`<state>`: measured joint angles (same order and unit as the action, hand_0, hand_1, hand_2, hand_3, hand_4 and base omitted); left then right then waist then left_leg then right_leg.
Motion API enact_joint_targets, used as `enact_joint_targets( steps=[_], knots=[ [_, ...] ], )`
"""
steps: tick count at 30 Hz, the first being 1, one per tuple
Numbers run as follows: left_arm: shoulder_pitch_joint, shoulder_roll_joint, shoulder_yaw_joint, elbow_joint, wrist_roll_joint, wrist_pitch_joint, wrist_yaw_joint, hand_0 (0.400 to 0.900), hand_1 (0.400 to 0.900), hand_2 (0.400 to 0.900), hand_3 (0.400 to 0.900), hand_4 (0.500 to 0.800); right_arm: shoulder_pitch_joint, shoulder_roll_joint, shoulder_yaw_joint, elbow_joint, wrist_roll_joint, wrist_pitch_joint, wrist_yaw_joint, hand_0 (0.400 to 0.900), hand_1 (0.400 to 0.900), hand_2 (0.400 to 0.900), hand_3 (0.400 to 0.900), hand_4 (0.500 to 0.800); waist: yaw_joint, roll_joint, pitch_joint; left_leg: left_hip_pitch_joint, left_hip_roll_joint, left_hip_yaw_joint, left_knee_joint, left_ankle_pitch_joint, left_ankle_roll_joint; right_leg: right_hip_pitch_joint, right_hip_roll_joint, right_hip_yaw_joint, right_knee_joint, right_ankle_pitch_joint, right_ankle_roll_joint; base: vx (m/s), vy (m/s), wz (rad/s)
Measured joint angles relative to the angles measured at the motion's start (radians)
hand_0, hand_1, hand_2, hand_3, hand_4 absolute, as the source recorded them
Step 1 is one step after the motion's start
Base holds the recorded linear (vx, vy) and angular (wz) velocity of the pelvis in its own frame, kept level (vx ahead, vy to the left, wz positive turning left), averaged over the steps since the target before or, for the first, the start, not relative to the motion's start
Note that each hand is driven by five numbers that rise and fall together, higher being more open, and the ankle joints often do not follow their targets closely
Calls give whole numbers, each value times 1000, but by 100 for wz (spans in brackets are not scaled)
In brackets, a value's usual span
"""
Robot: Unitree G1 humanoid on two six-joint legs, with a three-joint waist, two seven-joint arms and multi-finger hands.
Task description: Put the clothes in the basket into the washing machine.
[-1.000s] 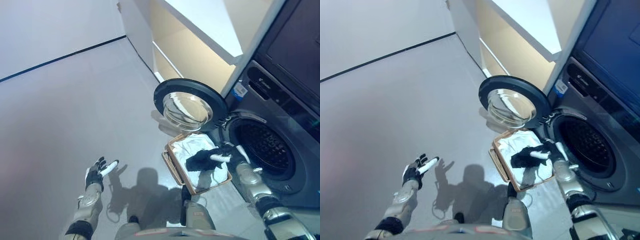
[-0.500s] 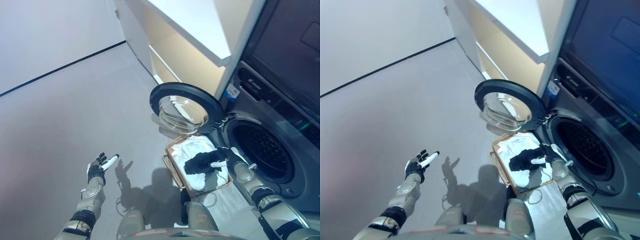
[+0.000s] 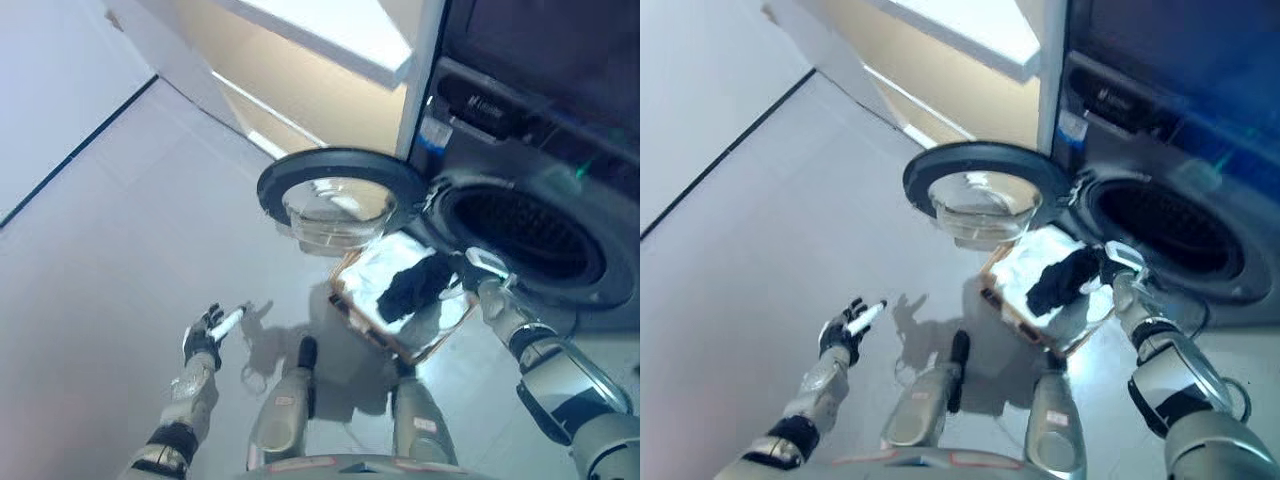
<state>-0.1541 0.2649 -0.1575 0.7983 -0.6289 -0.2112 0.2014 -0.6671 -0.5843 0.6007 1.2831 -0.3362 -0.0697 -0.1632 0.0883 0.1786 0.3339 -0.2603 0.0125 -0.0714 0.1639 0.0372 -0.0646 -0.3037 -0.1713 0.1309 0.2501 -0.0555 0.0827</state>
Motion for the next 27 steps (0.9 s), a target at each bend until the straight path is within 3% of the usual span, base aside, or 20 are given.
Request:
enact_joint_targets(
  steps=[1, 4, 7, 9, 15, 27],
  knots=[
    [-5, 15, -8, -46, -1, -13, 8, 900, 900, 900, 900, 800, -10, -3, 51, -1, -27, -1, -5, 900, 900, 900, 900, 800, 6, 1, 9, -27, -7, 7, 18, -7, 10, -18, -14, 0, -16, 20, 32, -128, 65, -14],
    [-87, 46, -4, -158, 0, -62, 9, 900, 900, 900, 900, 800, -76, -37, 88, -9, -95, -26, -13, 900, 900, 900, 900, 800, 25, 26, 101, -107, -20, 8, 59, -8, 14, -61, -25, -11, -40, 44, 75, -115, -6, 16],
    [-89, 45, -7, -236, -1, -76, 8, 900, 900, 900, 900, 800, -95, -46, 127, -24, -156, -36, -25, 900, 900, 900, 900, 800, 21, 20, 130, -171, -17, -7, 78, -7, 11, -110, -22, -31, -30, 44, 77, -68, -35, 16],
    [-87, 43, -12, -285, 0, -77, 12, 900, 900, 900, 900, 800, -126, -104, 172, -60, -199, -46, -34, 900, 900, 900, 900, 800, 18, 14, 167, -214, -17, -15, 100, -8, 7, -156, -21, -40, 4, 38, 84, -62, -40, 15],
    [-73, 30, -78, -289, 0, -69, 11, 900, 900, 900, 900, 800, -170, -223, 203, -49, -274, -25, -78, 900, 900, 900, 900, 800, 16, -12, 191, -277, -28, -41, 128, -5, 4, -224, -24, -45, 72, 18, 95, -32, -49, 17],
    [-97, 68, -82, -316, 0, -76, 29, 900, 900, 900, 900, 800, -229, -288, 314, -87, -395, -27, -120, 900, 900, 900, 900, 800, 20, -12, 191, -322, -33, -78, 130, 14, -13, -292, -24, -64, 162, -26, 77, -9, -47, 12]
  ],
)
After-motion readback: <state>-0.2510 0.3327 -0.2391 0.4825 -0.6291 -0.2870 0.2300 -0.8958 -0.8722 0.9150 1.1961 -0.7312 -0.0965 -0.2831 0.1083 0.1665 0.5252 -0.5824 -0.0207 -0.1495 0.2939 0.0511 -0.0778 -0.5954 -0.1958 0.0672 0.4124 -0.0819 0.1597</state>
